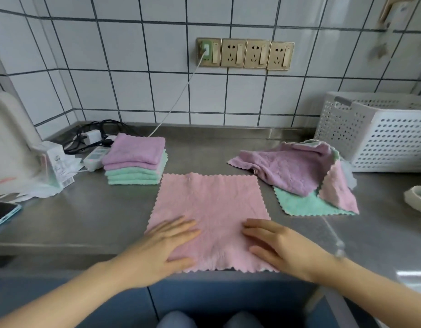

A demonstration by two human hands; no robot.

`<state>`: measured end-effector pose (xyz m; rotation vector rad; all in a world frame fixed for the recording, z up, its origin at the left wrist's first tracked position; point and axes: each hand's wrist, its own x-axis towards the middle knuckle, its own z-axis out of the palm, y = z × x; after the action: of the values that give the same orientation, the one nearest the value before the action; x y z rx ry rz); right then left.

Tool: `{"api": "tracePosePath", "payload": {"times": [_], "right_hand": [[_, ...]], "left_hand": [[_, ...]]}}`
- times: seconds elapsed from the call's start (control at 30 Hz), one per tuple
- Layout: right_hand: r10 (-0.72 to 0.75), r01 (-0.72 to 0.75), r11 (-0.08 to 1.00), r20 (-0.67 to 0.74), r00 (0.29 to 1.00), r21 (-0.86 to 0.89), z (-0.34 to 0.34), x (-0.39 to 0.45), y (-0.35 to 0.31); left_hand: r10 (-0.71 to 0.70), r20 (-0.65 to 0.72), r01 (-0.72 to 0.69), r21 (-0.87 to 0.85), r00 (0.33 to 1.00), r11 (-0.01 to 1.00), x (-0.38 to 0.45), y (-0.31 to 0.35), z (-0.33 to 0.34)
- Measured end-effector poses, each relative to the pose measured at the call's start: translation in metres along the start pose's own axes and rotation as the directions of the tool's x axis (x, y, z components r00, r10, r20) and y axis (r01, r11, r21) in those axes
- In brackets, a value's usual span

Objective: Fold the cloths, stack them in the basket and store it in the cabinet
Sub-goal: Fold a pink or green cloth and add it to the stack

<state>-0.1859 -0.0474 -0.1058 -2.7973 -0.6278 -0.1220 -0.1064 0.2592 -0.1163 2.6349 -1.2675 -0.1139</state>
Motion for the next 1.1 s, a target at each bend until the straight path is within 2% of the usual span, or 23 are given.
{"api": "tracePosePath", "payload": {"times": [0.17,0.27,0.4,0.6,0.73,0.83,0.93,1.0,1.1], "right_hand": [[-0.082,0.083,0.969,0.018,0.997,-0.232,0.005,-0.021,-0.001],[-0.128,0.132,0.957,0.033,0.991,-0.257,0.004,-0.028,-0.001],[-0.181,0.16,0.955,-0.068,0.981,-0.248,-0.003,-0.037,0.006],[-0.123,0.1,0.915,-0.034,0.992,-0.391,0.009,-0.04,0.002],[-0.124,0.066,0.914,-0.123,0.985,-0.399,0.023,-0.03,-0.007],[-0.188,0.12,0.929,-0.166,0.968,-0.349,0.022,-0.029,-0.008],[-0.18,0.127,0.954,-0.178,0.967,-0.271,0.011,-0.033,-0.004],[-0.115,0.082,0.982,-0.192,0.975,-0.17,0.0,-0.036,0.003],[0.096,-0.064,0.986,-0.208,0.973,0.155,-0.021,-0.045,-0.003]], "left_hand": [[0.039,0.0,-0.039,0.099,0.999,0.994,-0.032,-0.012,0.004],[0.008,-0.103,-0.006,0.019,0.995,1.0,-0.045,-0.022,0.003],[-0.101,-0.188,0.075,-0.141,0.977,0.987,-0.057,-0.033,-0.005],[-0.198,-0.284,0.097,-0.332,0.938,0.938,-0.059,-0.038,-0.005],[-0.22,-0.353,0.086,-0.358,0.909,0.93,-0.052,-0.031,-0.006],[-0.217,-0.344,0.085,-0.36,0.913,0.929,-0.054,-0.033,-0.007],[-0.191,-0.313,0.083,-0.328,0.93,0.941,-0.056,-0.039,-0.008],[-0.181,-0.321,0.067,-0.337,0.929,0.939,-0.053,-0.04,-0.012],[-0.239,-0.278,0.105,-0.423,0.93,0.9,-0.055,-0.028,-0.026]]}}
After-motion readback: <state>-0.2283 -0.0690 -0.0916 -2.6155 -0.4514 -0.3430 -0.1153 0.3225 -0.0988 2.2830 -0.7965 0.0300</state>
